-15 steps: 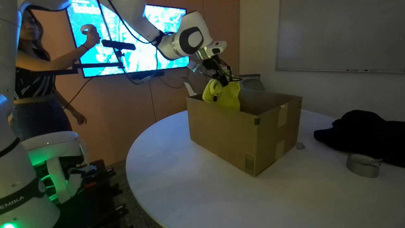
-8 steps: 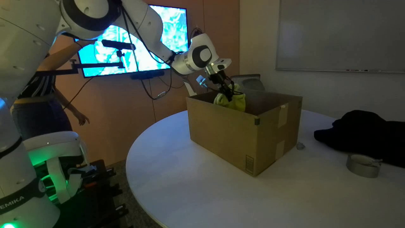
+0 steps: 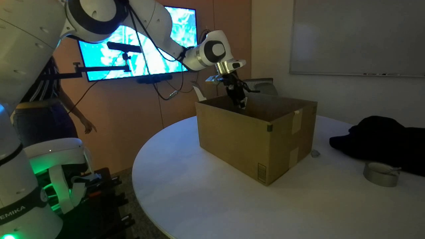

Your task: Put the marker on the cloth, fold it and then put it in the box

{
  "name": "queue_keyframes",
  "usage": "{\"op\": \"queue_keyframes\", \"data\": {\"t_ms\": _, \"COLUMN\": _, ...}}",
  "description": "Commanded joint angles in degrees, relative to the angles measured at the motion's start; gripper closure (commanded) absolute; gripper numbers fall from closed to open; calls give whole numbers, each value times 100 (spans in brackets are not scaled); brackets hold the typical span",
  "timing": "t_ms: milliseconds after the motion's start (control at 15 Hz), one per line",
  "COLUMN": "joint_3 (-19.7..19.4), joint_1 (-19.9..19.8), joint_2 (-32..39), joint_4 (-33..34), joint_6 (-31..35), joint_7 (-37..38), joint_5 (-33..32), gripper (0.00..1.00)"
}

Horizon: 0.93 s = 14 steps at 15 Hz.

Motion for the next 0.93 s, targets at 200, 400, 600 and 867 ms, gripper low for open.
{"op": "queue_keyframes", "data": {"t_ms": 200, "joint_3": 208, "joint_1": -596, "joint_2": -1931, "joint_4": -1736, "joint_6": -256, "joint_7": -1117, "joint_5": 199, "gripper": 0}}
{"op": "queue_keyframes", "data": {"t_ms": 400, "joint_3": 277, "joint_1": -882, "joint_2": -2802, "joint_4": -2622, "joint_6": -397, "joint_7": -1449, "joint_5": 433, "gripper": 0}}
{"op": "queue_keyframes", "data": {"t_ms": 600, "joint_3": 300, "joint_1": -1072, "joint_2": -3625, "joint_4": -3549, "joint_6": -543, "joint_7": -1717, "joint_5": 578, "gripper": 0}}
{"op": "queue_keyframes", "data": {"t_ms": 867, "joint_3": 233, "joint_1": -1348, "joint_2": -4694, "joint_4": -4863, "joint_6": -771, "joint_7": -2237, "joint_5": 883, "gripper": 0}}
